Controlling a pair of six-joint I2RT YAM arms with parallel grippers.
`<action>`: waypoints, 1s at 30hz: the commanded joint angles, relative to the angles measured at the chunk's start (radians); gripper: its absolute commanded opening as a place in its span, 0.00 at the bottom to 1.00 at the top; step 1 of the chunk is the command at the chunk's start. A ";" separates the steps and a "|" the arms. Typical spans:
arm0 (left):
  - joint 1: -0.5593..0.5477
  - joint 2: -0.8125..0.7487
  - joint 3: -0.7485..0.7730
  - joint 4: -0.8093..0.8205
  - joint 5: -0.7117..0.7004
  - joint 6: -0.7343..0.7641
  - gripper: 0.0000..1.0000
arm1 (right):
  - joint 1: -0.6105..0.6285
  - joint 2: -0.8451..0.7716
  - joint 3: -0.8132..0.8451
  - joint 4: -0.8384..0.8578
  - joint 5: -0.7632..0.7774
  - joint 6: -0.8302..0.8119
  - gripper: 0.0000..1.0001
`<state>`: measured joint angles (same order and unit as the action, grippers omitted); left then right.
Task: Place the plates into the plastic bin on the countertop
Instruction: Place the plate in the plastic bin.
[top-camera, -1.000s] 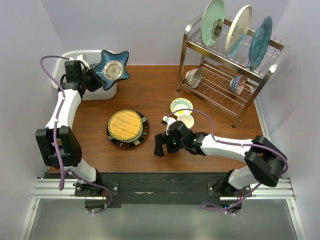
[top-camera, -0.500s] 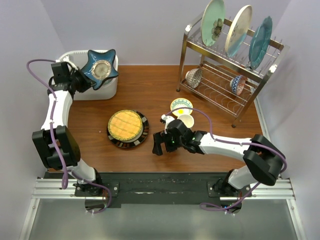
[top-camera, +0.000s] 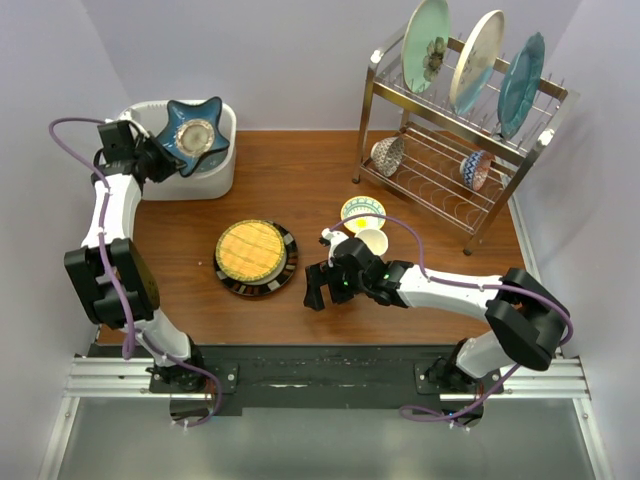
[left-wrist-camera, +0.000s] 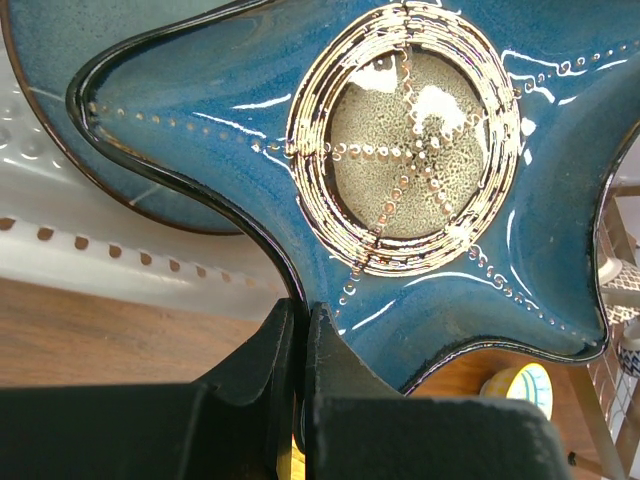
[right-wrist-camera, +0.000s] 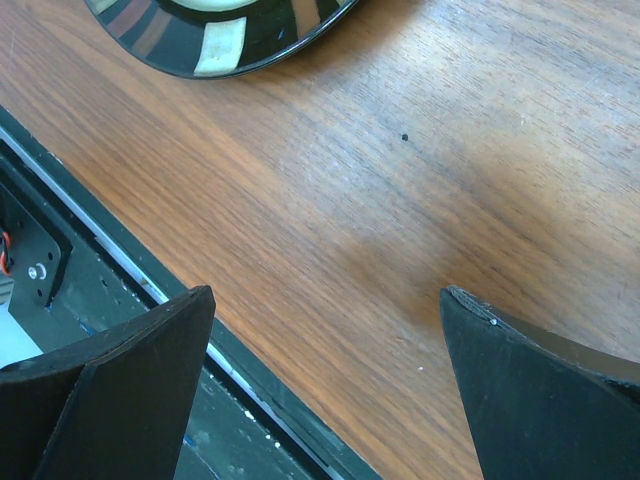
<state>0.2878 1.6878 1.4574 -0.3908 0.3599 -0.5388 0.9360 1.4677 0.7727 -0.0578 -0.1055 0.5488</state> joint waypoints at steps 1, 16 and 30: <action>0.011 0.015 0.118 0.125 0.017 -0.030 0.00 | 0.004 -0.004 0.033 0.009 -0.020 -0.009 0.99; 0.017 0.200 0.297 0.083 -0.038 -0.027 0.00 | 0.004 -0.018 0.028 0.003 -0.014 -0.007 0.99; 0.016 0.349 0.417 0.046 -0.038 -0.013 0.01 | 0.004 -0.014 0.023 0.001 -0.014 -0.004 0.99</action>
<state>0.2947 2.0617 1.7786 -0.4583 0.2752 -0.5388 0.9360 1.4677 0.7727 -0.0578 -0.1055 0.5491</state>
